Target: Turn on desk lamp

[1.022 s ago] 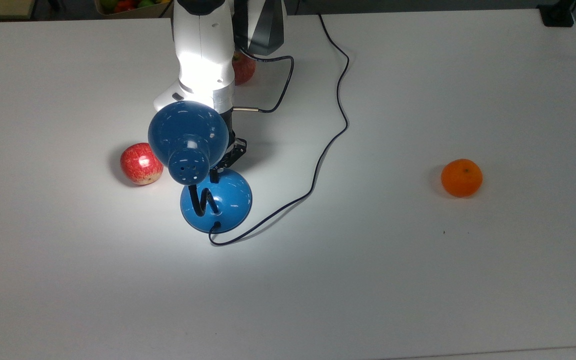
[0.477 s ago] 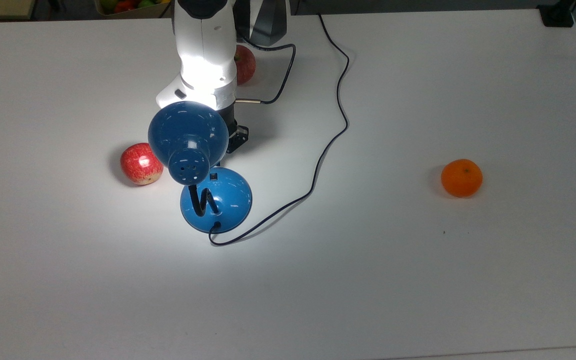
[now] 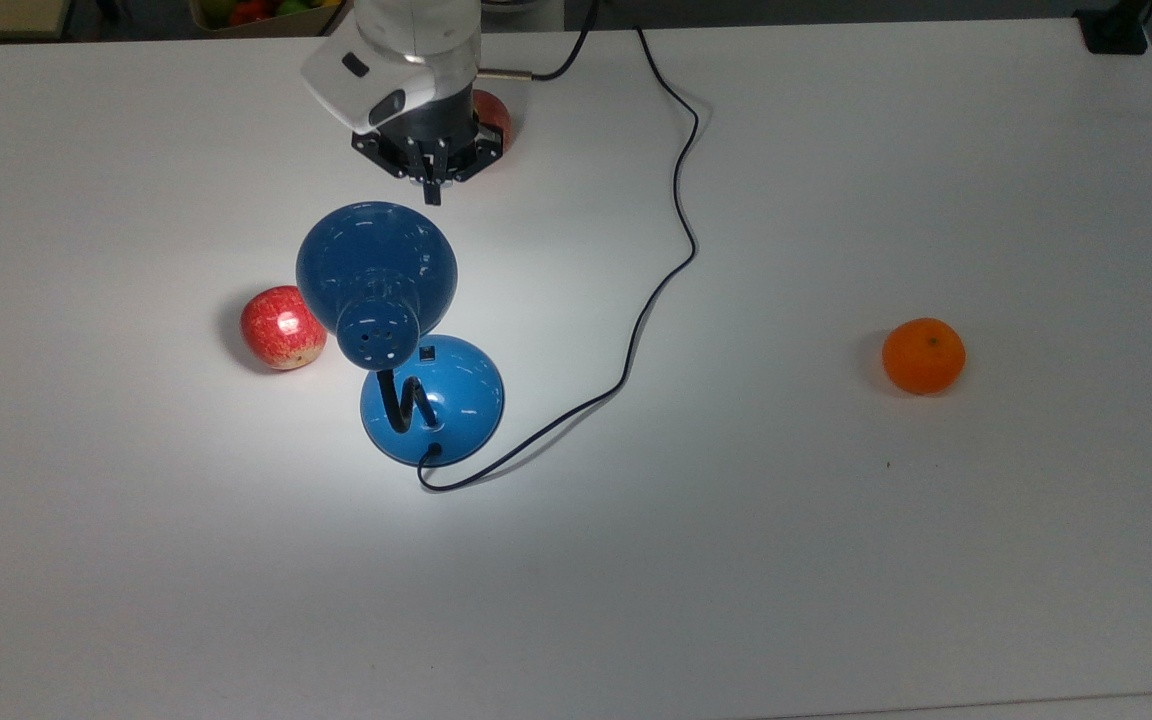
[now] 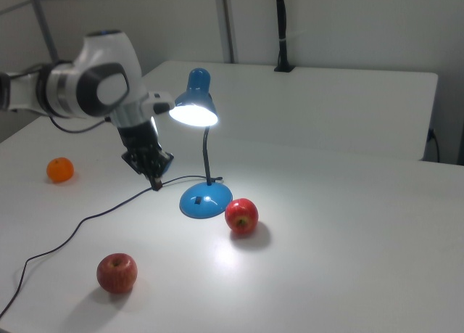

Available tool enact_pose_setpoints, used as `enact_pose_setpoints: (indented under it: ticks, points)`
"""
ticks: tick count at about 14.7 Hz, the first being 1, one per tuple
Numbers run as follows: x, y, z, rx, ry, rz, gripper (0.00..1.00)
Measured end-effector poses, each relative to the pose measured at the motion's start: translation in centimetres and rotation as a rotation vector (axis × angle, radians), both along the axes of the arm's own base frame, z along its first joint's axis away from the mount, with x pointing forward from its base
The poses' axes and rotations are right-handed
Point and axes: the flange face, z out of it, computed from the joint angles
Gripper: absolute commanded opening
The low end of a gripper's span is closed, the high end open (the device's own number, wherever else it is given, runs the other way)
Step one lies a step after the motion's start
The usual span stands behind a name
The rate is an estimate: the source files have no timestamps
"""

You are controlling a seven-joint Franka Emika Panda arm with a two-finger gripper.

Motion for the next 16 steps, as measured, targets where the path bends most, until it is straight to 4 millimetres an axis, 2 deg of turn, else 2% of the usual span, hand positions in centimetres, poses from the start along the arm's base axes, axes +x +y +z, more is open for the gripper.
enact_pose_setpoints:
  ticks: [3,5,7,9,10,12,13,16]
  points:
    - [-0.7,0.7,6.6,-0.007,0.001,0.0,0.02]
    - [-1.2,1.1,9.8,-0.01,0.002,0.001,0.04]
    - [-1.8,1.1,11.8,-0.009,0.007,-0.004,0.15]
    - [-2.3,1.1,13.0,-0.002,0.014,-0.009,0.3]
    - [-2.4,1.0,13.4,0.003,0.009,-0.011,0.41]
    - [-2.6,0.8,14.0,0.007,0.0,-0.017,0.48]
    - [-2.6,0.7,14.1,0.008,-0.002,-0.021,0.64]
    - [-2.6,0.4,14.2,0.008,-0.004,-0.032,1.0]
